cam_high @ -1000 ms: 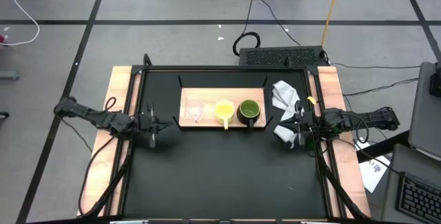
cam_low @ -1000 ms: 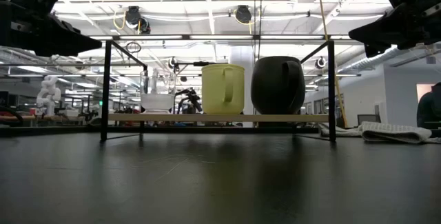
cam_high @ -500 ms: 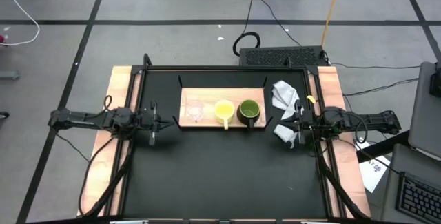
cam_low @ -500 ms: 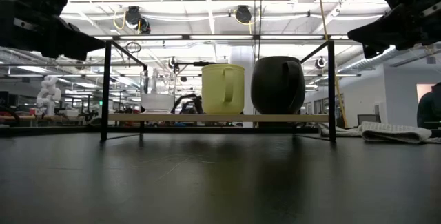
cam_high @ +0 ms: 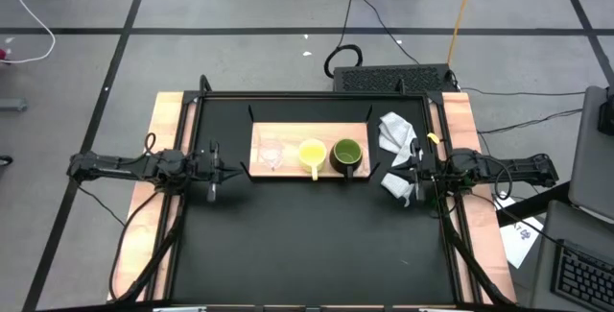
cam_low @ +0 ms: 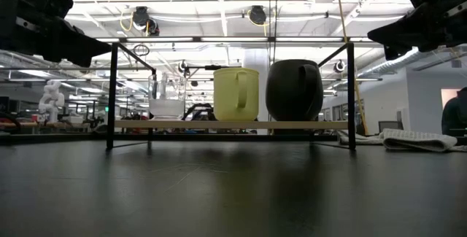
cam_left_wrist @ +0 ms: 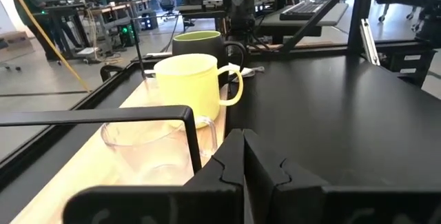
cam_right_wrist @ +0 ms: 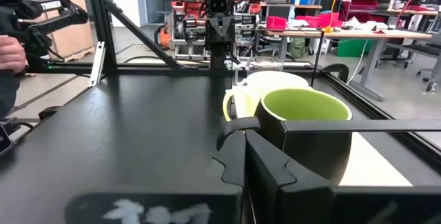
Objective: Stack small to large cups/mugs on shelf
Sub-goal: Return to Home Position
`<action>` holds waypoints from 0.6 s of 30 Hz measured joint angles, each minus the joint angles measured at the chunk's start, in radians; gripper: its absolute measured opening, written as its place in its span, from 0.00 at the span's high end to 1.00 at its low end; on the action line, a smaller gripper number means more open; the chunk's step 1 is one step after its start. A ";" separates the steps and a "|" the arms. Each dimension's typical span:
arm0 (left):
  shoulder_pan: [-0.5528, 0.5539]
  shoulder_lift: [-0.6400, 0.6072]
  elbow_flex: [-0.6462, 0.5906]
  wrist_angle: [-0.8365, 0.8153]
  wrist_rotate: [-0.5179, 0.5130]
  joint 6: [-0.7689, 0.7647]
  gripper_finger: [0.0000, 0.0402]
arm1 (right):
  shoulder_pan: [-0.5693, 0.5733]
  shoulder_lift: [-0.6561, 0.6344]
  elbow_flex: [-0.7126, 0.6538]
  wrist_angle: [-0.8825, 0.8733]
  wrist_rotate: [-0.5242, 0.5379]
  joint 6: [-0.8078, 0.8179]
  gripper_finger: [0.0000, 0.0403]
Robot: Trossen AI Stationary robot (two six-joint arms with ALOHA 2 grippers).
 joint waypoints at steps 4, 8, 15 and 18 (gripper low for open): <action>0.000 0.000 0.000 0.000 -0.002 0.007 0.98 | 0.000 0.000 0.000 0.000 0.000 0.001 1.00; 0.000 0.000 0.000 0.001 -0.003 0.002 0.94 | 0.000 0.000 0.000 -0.001 -0.001 0.048 1.00; 0.000 0.000 0.000 0.001 -0.003 0.003 0.94 | 0.000 0.000 0.000 0.000 -0.001 0.092 1.00; 0.000 0.000 0.000 0.001 -0.003 0.003 0.96 | 0.000 0.000 0.000 0.000 -0.001 0.089 1.00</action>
